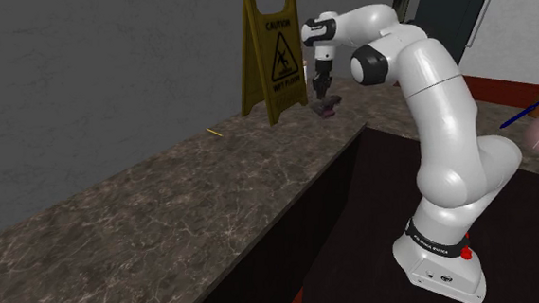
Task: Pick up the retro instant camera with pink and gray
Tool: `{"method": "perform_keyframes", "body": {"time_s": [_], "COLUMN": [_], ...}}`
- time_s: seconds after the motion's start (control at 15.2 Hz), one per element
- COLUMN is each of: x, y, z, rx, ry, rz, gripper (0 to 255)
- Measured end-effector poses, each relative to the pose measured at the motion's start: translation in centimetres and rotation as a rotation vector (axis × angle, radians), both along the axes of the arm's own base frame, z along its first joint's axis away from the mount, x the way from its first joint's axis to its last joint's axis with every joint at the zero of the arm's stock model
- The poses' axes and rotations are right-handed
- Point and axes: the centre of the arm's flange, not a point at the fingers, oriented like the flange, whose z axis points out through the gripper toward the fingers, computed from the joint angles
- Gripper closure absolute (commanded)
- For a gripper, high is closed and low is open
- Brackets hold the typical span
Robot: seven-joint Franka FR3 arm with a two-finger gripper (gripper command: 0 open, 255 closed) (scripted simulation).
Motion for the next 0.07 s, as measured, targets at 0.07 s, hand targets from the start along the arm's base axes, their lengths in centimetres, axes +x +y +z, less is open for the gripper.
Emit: {"method": "perform_keyframes", "body": {"time_s": [0.07], "x": [-0.03], "y": [-0.02], "z": [0.28], "rx": [0.0], "ry": [0.0], "rz": [0.0], "gripper": [255]}}
